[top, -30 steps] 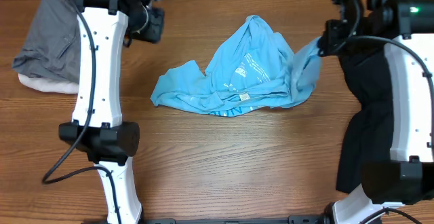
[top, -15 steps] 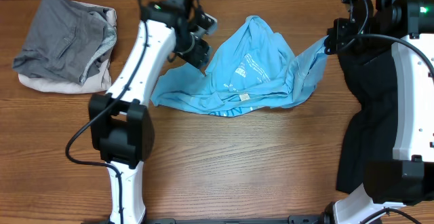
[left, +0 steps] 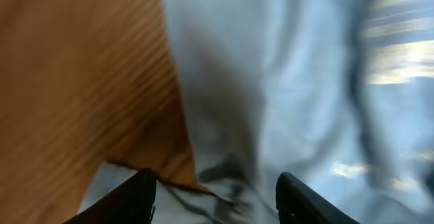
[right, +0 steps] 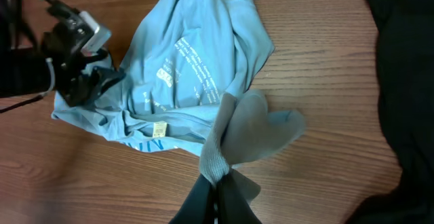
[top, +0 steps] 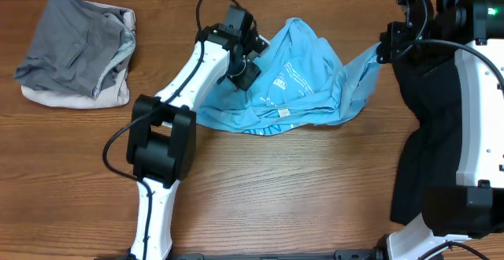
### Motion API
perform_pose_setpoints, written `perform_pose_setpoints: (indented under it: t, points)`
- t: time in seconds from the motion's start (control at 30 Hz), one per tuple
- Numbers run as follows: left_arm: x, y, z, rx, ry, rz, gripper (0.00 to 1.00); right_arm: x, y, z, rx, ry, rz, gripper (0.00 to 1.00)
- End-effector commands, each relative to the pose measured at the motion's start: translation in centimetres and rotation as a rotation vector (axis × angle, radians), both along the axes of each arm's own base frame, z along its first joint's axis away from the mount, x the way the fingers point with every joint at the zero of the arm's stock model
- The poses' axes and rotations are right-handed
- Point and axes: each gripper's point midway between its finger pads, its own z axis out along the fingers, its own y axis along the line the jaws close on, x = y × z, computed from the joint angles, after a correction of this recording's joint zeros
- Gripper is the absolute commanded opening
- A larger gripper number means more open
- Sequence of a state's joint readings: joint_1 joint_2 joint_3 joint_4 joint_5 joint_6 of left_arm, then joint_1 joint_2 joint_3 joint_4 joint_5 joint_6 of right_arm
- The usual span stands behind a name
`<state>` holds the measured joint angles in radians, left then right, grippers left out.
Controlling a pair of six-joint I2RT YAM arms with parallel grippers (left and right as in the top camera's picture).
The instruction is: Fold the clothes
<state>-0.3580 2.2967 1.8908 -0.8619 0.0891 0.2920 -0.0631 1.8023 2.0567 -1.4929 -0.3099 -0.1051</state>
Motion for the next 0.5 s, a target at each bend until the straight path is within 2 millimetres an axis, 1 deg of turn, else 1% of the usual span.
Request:
perform_pose_setpoints:
  t: [0.0, 0.23, 0.33, 0.47]
  points:
    - [0.6, 3.4, -2.4, -0.003, 0.064, 0.222, 0.59, -0.4, 0.2, 0.8, 0.003, -0.022, 0.004, 0.04]
    - [1.6, 7.3, -2.5, 0.016, 0.064, 0.38, 0.6, -0.3, 0.2, 0.9, 0.003, -0.028, 0.004, 0.04]
    - [1.8, 7.8, -2.5, 0.013, 0.063, 0.396, 0.61, -0.2, 0.2, 0.9, 0.003, -0.029, 0.004, 0.05]
    - [1.9, 7.9, -2.5, 0.015, 0.059, 0.399, 0.61, -0.2, 0.2, 0.8, 0.002, -0.027, 0.004, 0.07]
